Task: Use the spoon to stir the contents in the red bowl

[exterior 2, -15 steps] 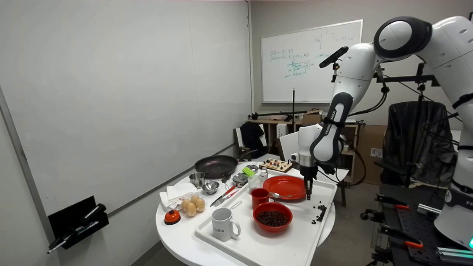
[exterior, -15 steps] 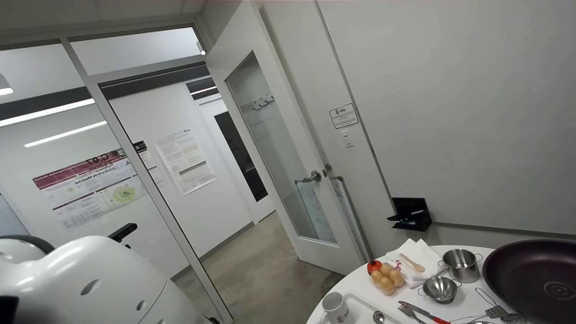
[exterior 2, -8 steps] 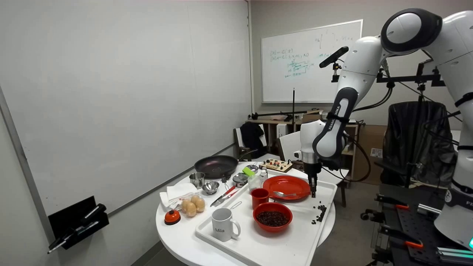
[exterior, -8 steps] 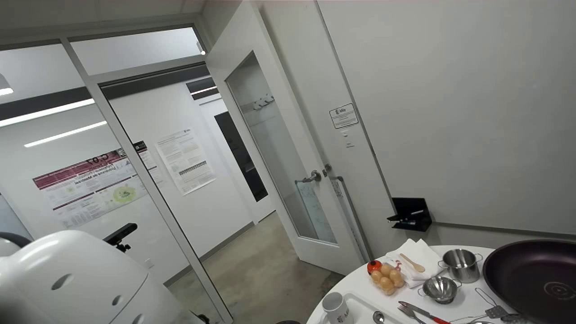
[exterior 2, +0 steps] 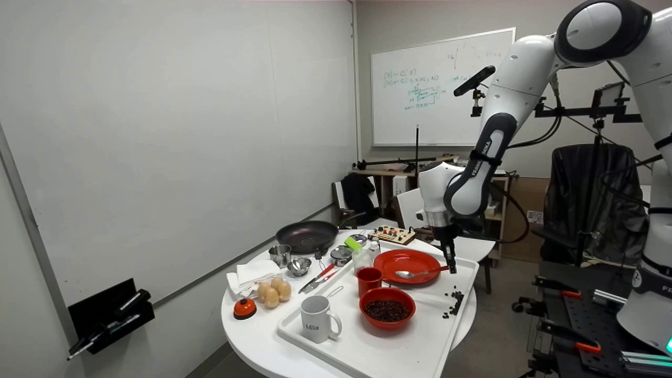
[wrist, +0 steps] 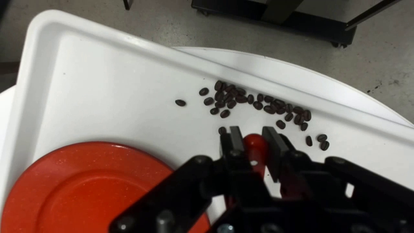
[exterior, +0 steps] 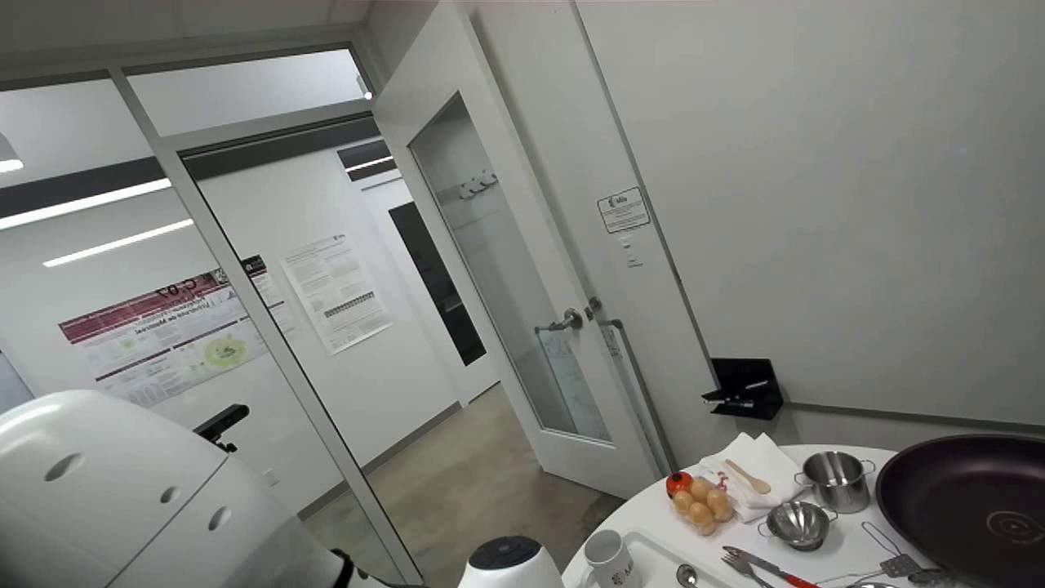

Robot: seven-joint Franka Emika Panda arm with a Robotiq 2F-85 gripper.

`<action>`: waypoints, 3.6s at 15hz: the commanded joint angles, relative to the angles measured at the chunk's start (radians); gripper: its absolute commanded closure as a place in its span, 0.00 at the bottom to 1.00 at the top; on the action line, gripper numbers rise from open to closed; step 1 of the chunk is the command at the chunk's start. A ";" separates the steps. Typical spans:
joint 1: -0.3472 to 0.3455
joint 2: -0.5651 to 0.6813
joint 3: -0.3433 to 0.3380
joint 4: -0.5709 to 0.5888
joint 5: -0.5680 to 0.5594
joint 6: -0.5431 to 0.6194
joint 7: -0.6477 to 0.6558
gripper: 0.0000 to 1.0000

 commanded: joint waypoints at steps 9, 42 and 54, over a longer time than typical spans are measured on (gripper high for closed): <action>0.137 -0.046 0.092 0.115 -0.191 -0.355 -0.044 0.91; 0.322 0.543 0.213 1.049 -0.346 -1.251 0.006 0.91; 0.323 0.688 0.191 1.213 -0.256 -1.296 -0.017 0.91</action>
